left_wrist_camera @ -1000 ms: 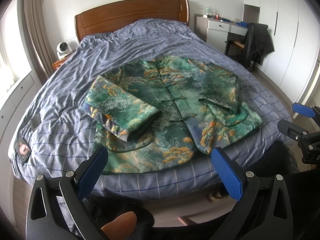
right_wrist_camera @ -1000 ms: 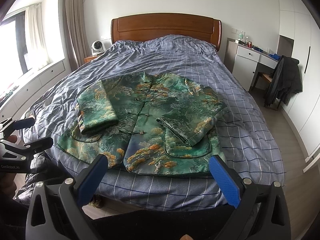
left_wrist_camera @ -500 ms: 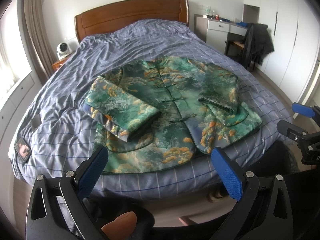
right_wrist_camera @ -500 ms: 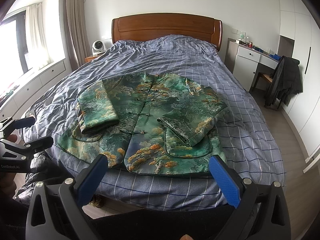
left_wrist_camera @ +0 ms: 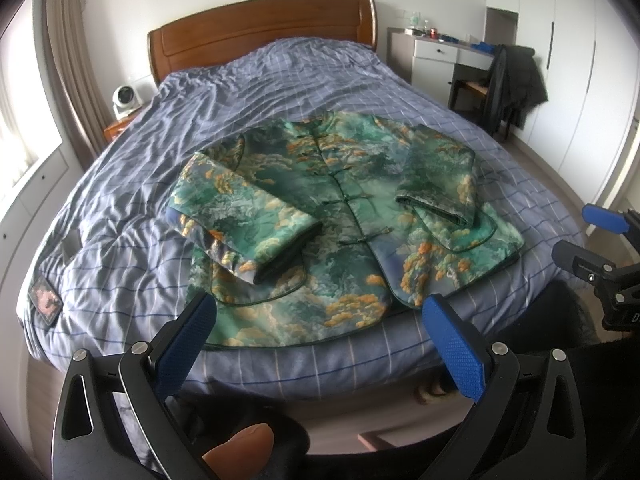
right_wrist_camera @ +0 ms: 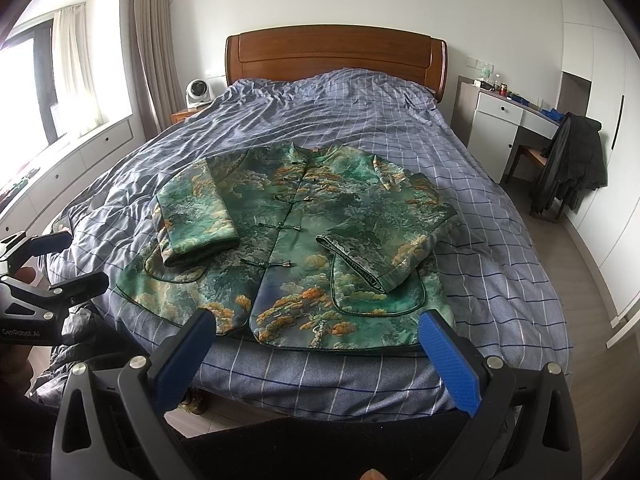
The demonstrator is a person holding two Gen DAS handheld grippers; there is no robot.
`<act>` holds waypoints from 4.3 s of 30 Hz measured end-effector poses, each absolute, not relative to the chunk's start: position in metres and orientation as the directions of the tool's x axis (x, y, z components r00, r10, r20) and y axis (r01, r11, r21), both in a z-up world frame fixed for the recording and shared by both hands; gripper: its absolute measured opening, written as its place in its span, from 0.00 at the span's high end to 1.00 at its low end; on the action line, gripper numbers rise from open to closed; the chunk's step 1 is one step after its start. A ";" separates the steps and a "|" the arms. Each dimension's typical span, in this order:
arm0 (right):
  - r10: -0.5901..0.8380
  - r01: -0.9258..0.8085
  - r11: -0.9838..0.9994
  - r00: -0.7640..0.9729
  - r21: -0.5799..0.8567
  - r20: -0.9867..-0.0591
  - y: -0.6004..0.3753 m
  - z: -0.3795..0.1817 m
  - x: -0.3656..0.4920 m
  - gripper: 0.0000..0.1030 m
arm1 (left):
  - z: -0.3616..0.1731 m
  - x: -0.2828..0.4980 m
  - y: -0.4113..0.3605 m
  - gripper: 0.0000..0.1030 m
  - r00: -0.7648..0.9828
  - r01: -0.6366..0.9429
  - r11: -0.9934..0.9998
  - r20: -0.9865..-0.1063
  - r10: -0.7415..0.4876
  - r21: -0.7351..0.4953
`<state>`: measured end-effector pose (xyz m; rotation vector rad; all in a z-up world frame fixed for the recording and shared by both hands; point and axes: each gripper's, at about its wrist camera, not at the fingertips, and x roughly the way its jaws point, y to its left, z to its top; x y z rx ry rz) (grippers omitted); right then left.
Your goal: Fold large clothes
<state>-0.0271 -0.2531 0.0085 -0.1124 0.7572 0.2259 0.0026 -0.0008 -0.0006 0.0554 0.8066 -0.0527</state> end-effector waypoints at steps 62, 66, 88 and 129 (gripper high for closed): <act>0.076 -0.526 0.751 0.668 -0.398 -0.740 -0.258 -0.070 0.102 0.00 | -0.014 0.012 0.026 0.00 0.668 -0.040 0.999 -0.743 0.050 0.032; 0.051 -0.545 0.747 0.618 -0.381 -0.784 -0.253 -0.108 0.149 0.01 | -0.019 0.014 0.031 0.00 0.645 -0.055 0.998 -0.763 0.045 0.013; -0.053 0.066 0.998 0.797 0.000 -0.602 -0.448 -0.007 0.212 0.89 | -0.032 0.028 0.028 0.00 0.588 -0.045 0.998 -0.809 -0.002 -0.035; 0.027 -0.032 0.999 0.734 0.005 -0.678 -0.347 -0.055 0.037 0.51 | -0.063 0.161 0.150 0.88 0.608 0.099 0.995 -0.792 -0.063 -0.003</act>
